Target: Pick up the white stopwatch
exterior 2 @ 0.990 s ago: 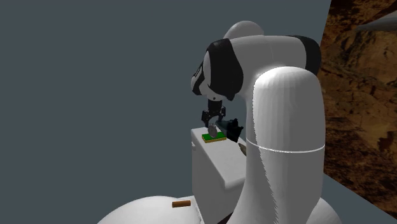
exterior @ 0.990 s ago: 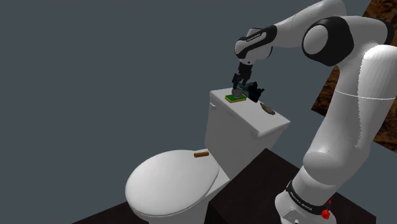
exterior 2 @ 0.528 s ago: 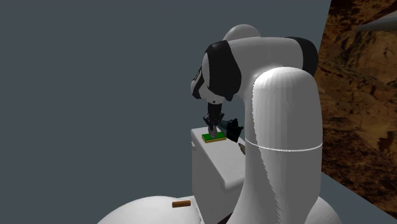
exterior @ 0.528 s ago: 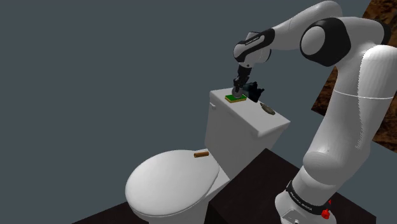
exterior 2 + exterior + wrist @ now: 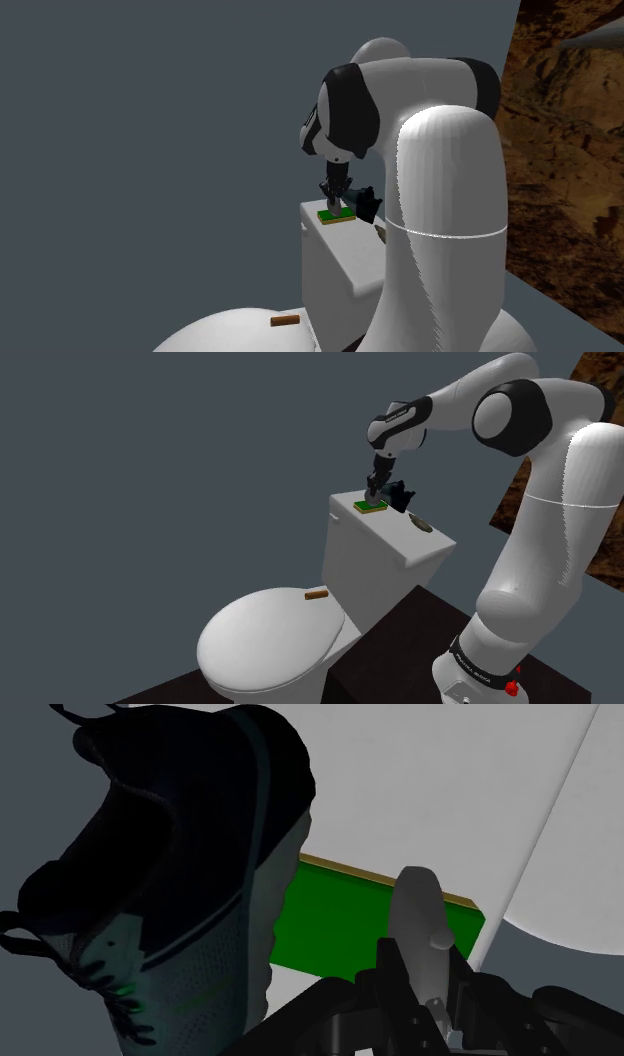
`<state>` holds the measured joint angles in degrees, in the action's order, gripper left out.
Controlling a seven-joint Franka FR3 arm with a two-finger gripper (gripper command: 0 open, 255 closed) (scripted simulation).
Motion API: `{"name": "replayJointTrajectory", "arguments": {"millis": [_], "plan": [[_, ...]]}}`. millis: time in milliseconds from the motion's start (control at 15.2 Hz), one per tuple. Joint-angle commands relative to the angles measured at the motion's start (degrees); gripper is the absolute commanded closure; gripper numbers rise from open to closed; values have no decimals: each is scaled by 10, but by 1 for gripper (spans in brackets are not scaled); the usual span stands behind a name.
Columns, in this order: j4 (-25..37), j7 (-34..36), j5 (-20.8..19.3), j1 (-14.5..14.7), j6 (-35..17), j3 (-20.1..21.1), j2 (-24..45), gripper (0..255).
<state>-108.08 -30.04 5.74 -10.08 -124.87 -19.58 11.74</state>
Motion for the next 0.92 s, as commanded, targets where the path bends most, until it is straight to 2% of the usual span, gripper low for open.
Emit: {"name": "replayJointTrajectory", "arguments": {"millis": [0,858], "plan": [[6,1,-2,0,10,-1,-4,255],[76,11,-15,2,103,-4,-30,255]]}}
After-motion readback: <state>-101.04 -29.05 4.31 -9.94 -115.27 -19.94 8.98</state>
